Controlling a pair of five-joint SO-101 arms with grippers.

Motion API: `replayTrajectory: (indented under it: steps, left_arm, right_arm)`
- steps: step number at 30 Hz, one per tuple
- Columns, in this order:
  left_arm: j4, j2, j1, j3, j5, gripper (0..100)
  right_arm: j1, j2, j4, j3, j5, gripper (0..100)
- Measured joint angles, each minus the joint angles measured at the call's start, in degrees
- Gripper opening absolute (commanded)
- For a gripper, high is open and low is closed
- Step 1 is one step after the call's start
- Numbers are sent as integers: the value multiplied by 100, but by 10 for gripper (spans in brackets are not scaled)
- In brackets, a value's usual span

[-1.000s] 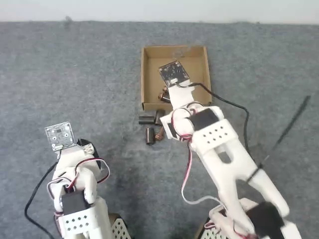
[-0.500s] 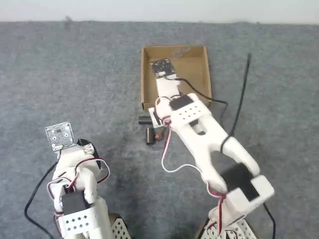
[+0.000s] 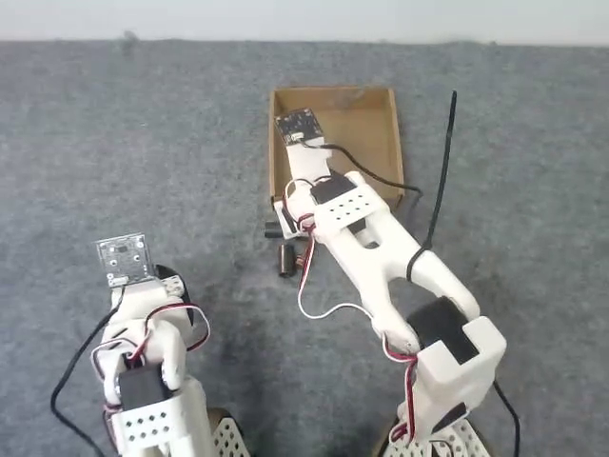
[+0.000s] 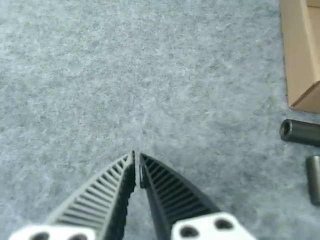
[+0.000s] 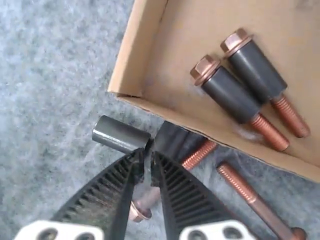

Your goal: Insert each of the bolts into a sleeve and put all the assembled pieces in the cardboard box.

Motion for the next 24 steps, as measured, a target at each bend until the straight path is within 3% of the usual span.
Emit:
replayTrajectory:
  steps: [5, 24]
  left_arm:
    - [0, 0, 0, 0, 0, 11]
    - [0, 0, 0, 0, 0, 11]
  right_arm:
    - [0, 0, 0, -18, 0, 113]
    - [0, 703, -352, -88, 0, 91]
